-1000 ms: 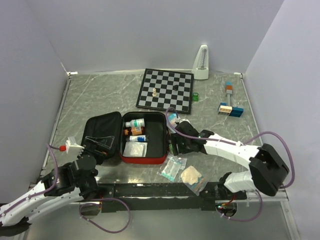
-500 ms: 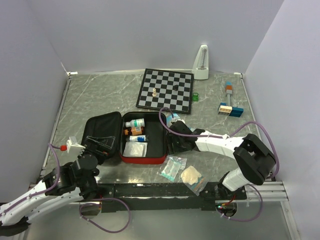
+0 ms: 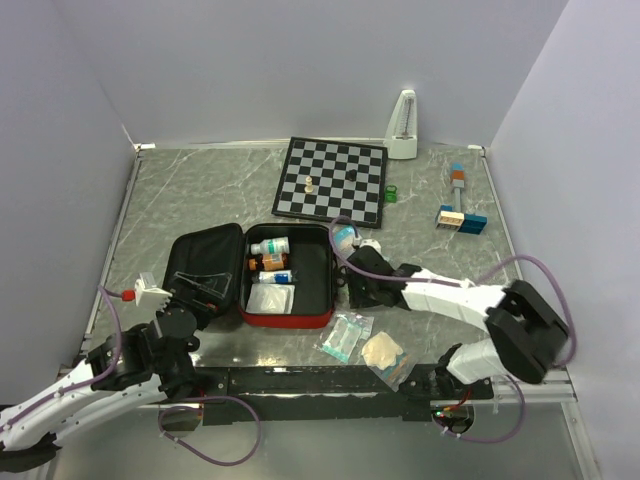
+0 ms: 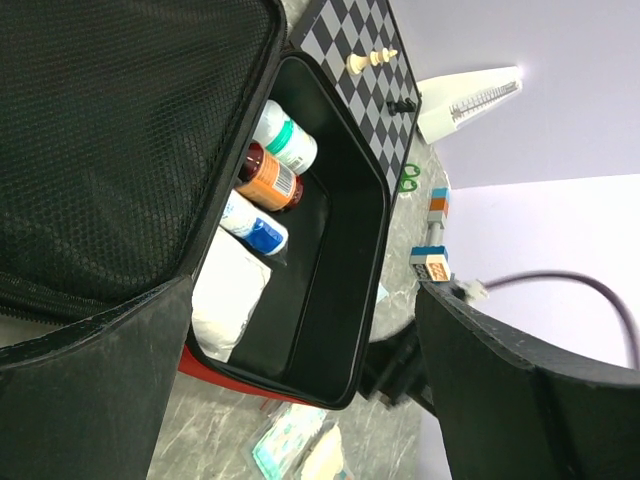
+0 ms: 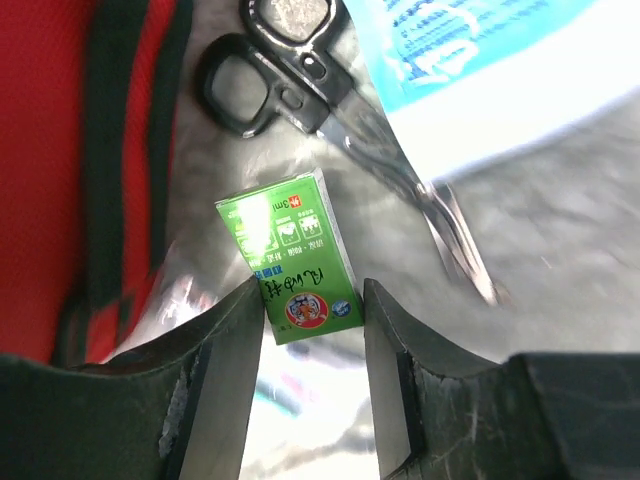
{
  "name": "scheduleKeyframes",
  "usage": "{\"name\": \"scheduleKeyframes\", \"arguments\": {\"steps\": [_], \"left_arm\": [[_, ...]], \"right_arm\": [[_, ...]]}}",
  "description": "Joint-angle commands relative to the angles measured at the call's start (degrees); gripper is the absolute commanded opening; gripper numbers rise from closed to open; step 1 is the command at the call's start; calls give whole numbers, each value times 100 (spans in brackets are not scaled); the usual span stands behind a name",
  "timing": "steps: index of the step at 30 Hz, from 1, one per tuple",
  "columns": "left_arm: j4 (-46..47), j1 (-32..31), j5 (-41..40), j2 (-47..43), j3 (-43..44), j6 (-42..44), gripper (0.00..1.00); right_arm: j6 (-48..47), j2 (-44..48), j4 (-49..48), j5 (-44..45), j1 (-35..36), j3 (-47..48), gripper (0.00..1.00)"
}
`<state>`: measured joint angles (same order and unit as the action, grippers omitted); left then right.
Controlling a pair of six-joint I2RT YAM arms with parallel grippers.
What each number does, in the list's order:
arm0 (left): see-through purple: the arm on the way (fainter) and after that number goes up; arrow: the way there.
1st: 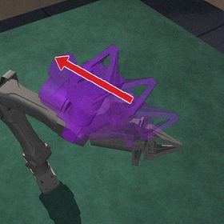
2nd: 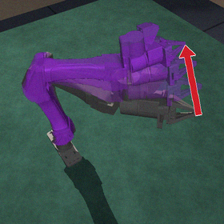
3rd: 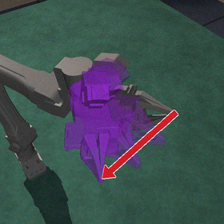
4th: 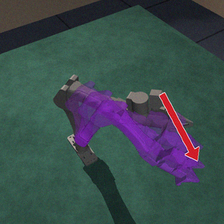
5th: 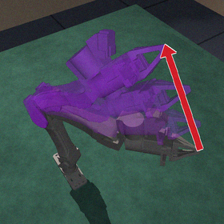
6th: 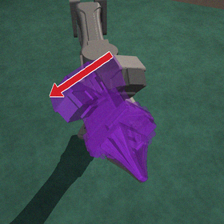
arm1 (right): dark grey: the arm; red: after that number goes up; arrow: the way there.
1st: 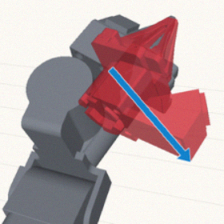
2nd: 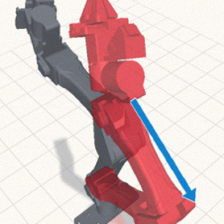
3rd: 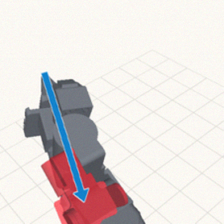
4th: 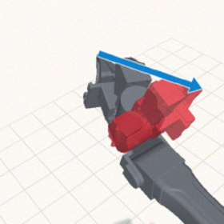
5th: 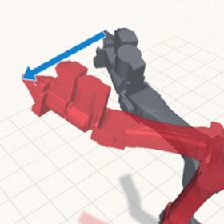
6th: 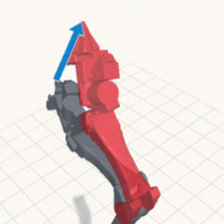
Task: Organize the medicine kit
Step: Pick up the medical item at the center of the board, then place the medical item at the medicine box.
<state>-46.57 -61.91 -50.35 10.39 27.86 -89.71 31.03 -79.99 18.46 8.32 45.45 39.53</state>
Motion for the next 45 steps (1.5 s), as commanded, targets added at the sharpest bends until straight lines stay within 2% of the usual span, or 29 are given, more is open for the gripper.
{"name": "scheduleKeyframes", "arguments": {"steps": [1,6,10,22,27,32,35,38,40,41,45], "left_arm": [[148,-14,43,68,36,6,97],[385,-14,86,138,9,103,97],[324,-14,78,244,53,50,96],[43,-5,87,165,106,-108,97],[-186,-14,25,33,167,-160,97],[-256,-14,-28,-90,132,-187,97],[-265,-14,-28,-152,97,-196,97],[-300,-14,-28,-187,123,-169,97],[-353,-14,-45,-204,141,-152,97],[-379,-14,-63,-230,141,-161,96],[-353,-14,-98,-318,141,-117,97]], "right_arm": [[53,1088,403,442,148,72,42],[-315,1652,808,592,306,660,41],[-1263,1803,204,-21,692,986,41],[-2776,-885,17,-944,1308,2594,42],[-3392,-1650,211,-919,1510,3157,46],[-3770,-1941,149,-1165,1598,3377,49],[-3771,-2248,350,-1043,1598,3684,55],[-3630,-2285,405,-832,1598,3765,74],[-3542,-2075,168,-840,1598,3580,82],[-3490,-1969,115,-840,1590,3536,83],[-3112,-1215,-131,89,1485,3264,84]]}}
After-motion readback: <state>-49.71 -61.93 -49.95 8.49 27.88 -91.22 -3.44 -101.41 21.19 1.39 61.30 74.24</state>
